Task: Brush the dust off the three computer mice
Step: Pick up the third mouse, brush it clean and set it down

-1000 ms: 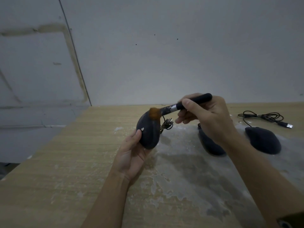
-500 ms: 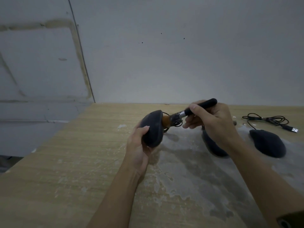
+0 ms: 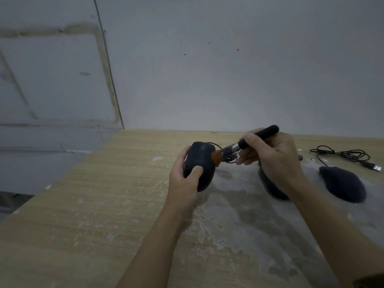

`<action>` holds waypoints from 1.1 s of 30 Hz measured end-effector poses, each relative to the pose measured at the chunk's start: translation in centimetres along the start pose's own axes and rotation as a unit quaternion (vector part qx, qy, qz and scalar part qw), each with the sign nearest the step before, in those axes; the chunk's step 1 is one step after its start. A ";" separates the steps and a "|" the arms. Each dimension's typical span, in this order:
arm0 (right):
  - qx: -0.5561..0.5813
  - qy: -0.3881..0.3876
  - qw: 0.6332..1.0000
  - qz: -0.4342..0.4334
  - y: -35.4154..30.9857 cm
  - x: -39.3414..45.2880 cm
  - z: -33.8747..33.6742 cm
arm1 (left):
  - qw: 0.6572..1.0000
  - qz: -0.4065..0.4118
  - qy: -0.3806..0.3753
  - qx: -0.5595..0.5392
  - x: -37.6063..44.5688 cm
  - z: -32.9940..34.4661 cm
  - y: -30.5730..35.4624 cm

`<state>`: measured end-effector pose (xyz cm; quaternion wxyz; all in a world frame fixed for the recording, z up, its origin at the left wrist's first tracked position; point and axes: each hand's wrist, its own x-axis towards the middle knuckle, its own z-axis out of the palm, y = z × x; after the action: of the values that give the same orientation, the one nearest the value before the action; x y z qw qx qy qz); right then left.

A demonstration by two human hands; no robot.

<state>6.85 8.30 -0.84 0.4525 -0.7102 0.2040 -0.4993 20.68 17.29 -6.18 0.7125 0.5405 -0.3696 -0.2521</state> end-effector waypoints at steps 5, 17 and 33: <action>0.017 -0.012 0.999 -0.031 -0.6 0.1 -0.2 | 0.999 0.007 -0.022 0.045 -0.2 -0.2 -0.4; -0.084 -0.072 0.984 -0.141 -1.6 -0.9 1.2 | 0.961 0.146 0.026 0.234 -0.4 0.3 -1.1; -0.101 -0.082 0.986 -0.101 -1.5 -0.7 1.4 | 0.927 0.210 0.040 0.307 -0.2 -0.3 -1.9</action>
<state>7.56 10.22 -0.10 0.3410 -0.8078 0.1422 -0.4594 20.93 17.05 -8.07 0.5624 0.6522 -0.5057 0.0510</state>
